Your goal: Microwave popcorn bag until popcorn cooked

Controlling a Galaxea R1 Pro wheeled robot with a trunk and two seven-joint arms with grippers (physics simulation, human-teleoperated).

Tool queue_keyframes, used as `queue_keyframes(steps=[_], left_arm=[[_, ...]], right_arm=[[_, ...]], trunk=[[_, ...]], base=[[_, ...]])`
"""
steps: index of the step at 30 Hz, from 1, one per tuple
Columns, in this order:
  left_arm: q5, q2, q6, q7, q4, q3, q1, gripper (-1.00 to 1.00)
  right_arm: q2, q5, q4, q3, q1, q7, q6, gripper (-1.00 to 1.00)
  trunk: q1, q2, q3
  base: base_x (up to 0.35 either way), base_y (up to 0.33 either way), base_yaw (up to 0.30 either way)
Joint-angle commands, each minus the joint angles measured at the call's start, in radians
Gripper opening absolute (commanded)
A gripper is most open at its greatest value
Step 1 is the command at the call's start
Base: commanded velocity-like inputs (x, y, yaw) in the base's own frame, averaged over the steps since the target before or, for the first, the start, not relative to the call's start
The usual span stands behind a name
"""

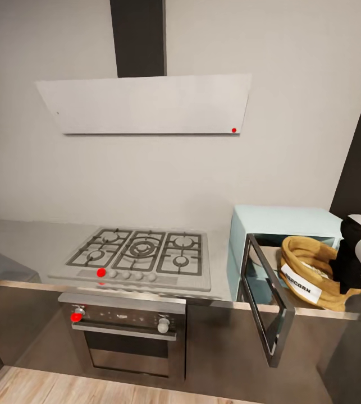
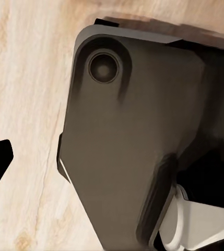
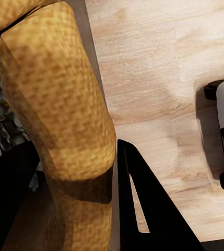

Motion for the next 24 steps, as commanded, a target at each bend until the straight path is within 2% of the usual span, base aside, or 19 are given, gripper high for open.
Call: queue_keyframes(steps=[1,8,24], left_arm=[[0.001,-0.001,0.004,0.003,-0.002,0.004,0.0,1.0],[0.001,-0.003,0.003,0.003,-0.002,0.004,0.0,1.0],[0.001,-0.004,0.003,0.003,-0.002,0.004,0.0,1.0]], right_arm=[[0.0,-0.004,0.0,-0.004,-0.001,-0.006,0.011,-1.0],[0.002,-0.004,0.0,-0.004,-0.002,-0.019,0.011,-1.0],[0.017,-0.002,0.036,-0.003,-0.002,-0.067,0.01,-1.0]], trunk=[[0.0,-0.001,-0.002],[0.0,-0.001,-0.002],[0.0,-0.001,-0.002]], base=[[-0.005,0.0,0.0],[-0.133,0.0,0.0],[-0.003,0.0,0.0]])
